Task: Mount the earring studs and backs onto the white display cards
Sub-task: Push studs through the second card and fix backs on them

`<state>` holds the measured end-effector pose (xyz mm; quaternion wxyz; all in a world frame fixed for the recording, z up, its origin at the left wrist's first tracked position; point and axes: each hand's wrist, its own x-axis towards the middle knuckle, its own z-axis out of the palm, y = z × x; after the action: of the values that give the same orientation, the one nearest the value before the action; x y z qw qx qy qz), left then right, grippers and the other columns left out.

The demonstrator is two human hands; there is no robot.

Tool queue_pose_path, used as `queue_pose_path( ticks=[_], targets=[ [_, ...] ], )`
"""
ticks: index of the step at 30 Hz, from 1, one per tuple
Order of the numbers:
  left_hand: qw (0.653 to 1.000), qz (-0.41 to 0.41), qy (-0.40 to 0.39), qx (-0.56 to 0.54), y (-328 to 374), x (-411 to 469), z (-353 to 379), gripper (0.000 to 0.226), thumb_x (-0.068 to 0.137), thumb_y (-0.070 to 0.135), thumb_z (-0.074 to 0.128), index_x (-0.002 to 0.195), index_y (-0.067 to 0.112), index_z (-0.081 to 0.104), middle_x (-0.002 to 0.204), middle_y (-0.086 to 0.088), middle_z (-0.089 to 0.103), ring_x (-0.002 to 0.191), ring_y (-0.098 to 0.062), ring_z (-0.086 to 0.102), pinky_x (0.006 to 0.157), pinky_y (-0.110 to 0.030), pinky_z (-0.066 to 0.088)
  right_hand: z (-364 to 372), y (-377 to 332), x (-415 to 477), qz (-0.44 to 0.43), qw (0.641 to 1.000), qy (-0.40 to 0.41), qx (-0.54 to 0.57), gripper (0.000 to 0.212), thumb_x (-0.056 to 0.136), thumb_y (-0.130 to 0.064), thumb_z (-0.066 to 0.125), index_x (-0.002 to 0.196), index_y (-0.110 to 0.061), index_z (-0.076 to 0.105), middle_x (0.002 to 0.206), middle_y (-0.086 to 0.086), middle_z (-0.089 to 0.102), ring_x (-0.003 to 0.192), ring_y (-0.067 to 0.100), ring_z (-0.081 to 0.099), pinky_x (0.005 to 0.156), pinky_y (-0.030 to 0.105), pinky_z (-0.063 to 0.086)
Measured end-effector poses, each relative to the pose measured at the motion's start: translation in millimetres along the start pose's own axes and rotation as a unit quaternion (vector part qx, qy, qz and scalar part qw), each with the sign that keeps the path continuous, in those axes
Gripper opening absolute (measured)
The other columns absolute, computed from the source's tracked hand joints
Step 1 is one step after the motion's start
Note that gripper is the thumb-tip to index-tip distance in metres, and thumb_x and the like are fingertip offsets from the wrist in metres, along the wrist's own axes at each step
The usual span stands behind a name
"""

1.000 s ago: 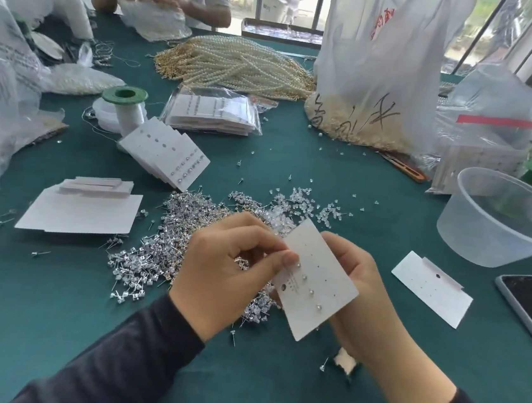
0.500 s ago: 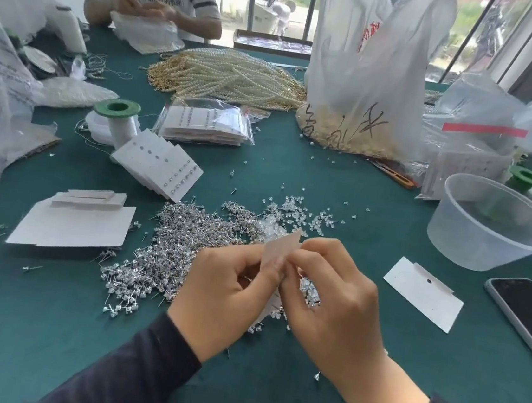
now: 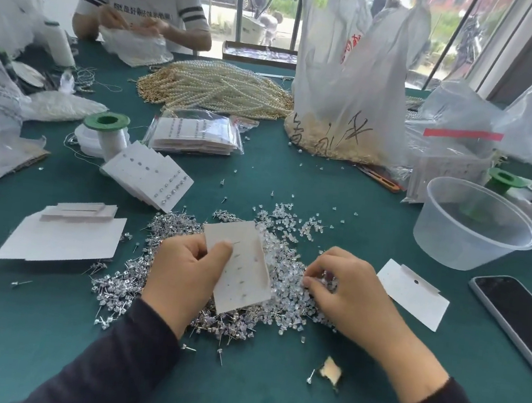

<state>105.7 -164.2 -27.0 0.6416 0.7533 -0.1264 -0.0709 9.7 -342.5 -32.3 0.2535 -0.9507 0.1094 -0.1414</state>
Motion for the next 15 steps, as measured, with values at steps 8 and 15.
queue_pose_path(
  ticks=[8,15],
  targets=[
    [0.999,-0.005,-0.041,0.01,-1,-3,3,0.037,0.084,0.014,0.059,0.066,-0.019,0.055,0.066,-0.031,0.06,0.059,-0.024,0.054,0.057,-0.034,0.04,-1,-19,-5,0.023,0.983,0.119,0.135,0.016,0.079,-0.004,0.065,0.073,-0.018,0.063,0.066,-0.009,0.062,0.065,0.007,0.054,0.059,0.011,0.04],
    [0.981,0.12,-0.082,0.127,11,-15,-2,0.06,0.059,0.049,0.049,0.052,-0.011,0.052,0.048,-0.019,0.049,0.045,-0.015,0.039,0.044,-0.024,0.028,14,-66,-34,0.044,0.921,0.239,0.305,0.011,0.076,-0.015,0.067,0.075,-0.025,0.069,0.073,-0.012,0.066,0.07,0.009,0.062,0.062,0.01,0.043]
  ],
)
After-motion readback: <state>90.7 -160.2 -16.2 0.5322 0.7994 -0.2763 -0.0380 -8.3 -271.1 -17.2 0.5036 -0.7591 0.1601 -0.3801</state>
